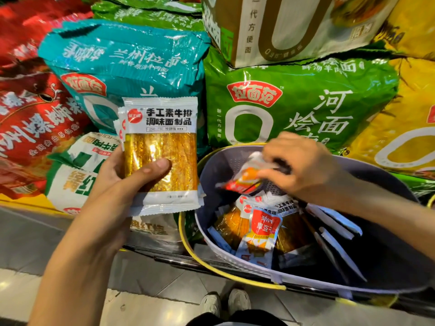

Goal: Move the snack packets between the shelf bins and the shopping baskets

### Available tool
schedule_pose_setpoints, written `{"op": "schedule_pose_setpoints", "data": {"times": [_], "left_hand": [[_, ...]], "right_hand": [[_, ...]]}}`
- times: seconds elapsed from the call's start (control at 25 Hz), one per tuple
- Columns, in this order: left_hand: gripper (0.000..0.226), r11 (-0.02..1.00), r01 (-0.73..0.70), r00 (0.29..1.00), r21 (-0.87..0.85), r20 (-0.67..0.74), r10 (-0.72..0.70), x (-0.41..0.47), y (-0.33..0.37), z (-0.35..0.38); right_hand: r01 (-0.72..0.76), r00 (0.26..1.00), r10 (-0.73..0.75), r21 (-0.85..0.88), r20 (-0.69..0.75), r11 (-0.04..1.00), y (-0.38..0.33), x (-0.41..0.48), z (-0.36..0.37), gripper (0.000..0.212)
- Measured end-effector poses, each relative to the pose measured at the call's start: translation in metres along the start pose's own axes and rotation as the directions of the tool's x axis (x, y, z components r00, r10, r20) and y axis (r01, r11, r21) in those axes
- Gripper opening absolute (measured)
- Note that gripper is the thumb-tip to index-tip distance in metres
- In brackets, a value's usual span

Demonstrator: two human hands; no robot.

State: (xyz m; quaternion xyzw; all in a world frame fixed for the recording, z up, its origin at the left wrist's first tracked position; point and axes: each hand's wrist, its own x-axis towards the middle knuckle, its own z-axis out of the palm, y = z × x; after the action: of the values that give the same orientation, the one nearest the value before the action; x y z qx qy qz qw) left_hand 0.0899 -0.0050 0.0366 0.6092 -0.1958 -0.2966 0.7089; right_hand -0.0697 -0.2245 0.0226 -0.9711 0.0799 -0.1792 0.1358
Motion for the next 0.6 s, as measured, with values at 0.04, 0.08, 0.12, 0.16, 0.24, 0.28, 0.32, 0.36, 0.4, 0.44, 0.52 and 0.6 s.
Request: {"op": "schedule_pose_setpoints", "data": {"times": [0.04,0.08,0.12,0.16,0.24,0.28,0.32,0.36,0.4,0.44,0.52,0.6], "left_hand": [[0.092,1.0,-0.003,1.0,-0.001,0.003,0.003,0.001,0.0,0.001],[0.091,1.0,-0.009,1.0,0.0,0.008,0.009,0.002,0.0,0.001],[0.09,1.0,-0.01,1.0,-0.001,0.016,0.01,0.003,-0.001,0.002],[0.09,1.0,-0.011,1.0,0.001,0.022,0.011,0.005,-0.001,0.002],[0.09,1.0,-0.006,0.999,0.006,0.038,0.006,0.006,-0.001,0.004],[0.088,1.0,-0.008,0.999,0.006,0.045,0.008,0.006,-0.001,0.005],[0.085,1.0,-0.016,0.998,0.008,0.054,0.015,0.007,-0.001,0.006],[0.079,1.0,-0.02,0.998,0.007,0.065,0.02,0.006,-0.001,0.007],[0.071,1.0,-0.025,0.997,0.001,0.077,0.025,0.007,-0.002,0.008],[0.061,1.0,-0.025,0.996,-0.01,0.087,0.026,0.008,-0.002,0.009],[0.058,1.0,-0.015,0.996,-0.011,0.09,0.016,0.008,-0.003,0.009],[0.068,1.0,-0.015,0.995,-0.001,0.102,0.015,0.008,-0.003,0.008]], "right_hand": [[-0.129,0.991,0.131,0.081,-0.022,0.988,0.005,-0.005,-0.011,0.027],[-0.276,0.96,0.28,0.216,0.014,0.936,0.011,-0.011,-0.02,0.024],[-0.423,0.903,0.411,0.413,0.124,0.807,0.014,-0.017,-0.027,0.018],[-0.543,0.828,0.494,0.595,0.264,0.592,0.014,-0.021,-0.031,0.02],[-0.655,0.715,0.505,0.715,0.484,0.243,0.014,-0.032,-0.033,0.046],[-0.679,0.69,0.494,0.709,0.529,0.19,0.013,-0.036,-0.033,0.052],[-0.698,0.683,0.481,0.685,0.55,0.208,0.011,-0.038,-0.03,0.052],[-0.709,0.686,0.471,0.653,0.554,0.266,0.008,-0.04,-0.026,0.048],[-0.723,0.683,0.481,0.603,0.549,0.337,0.004,-0.042,-0.02,0.043],[-0.732,0.678,0.5,0.553,0.538,0.398,0.001,-0.043,-0.011,0.038],[-0.731,0.682,0.531,0.487,0.502,0.478,-0.002,-0.045,0.009,0.028],[-0.701,0.709,0.534,0.38,0.461,0.603,-0.002,-0.047,0.028,0.029]]}}
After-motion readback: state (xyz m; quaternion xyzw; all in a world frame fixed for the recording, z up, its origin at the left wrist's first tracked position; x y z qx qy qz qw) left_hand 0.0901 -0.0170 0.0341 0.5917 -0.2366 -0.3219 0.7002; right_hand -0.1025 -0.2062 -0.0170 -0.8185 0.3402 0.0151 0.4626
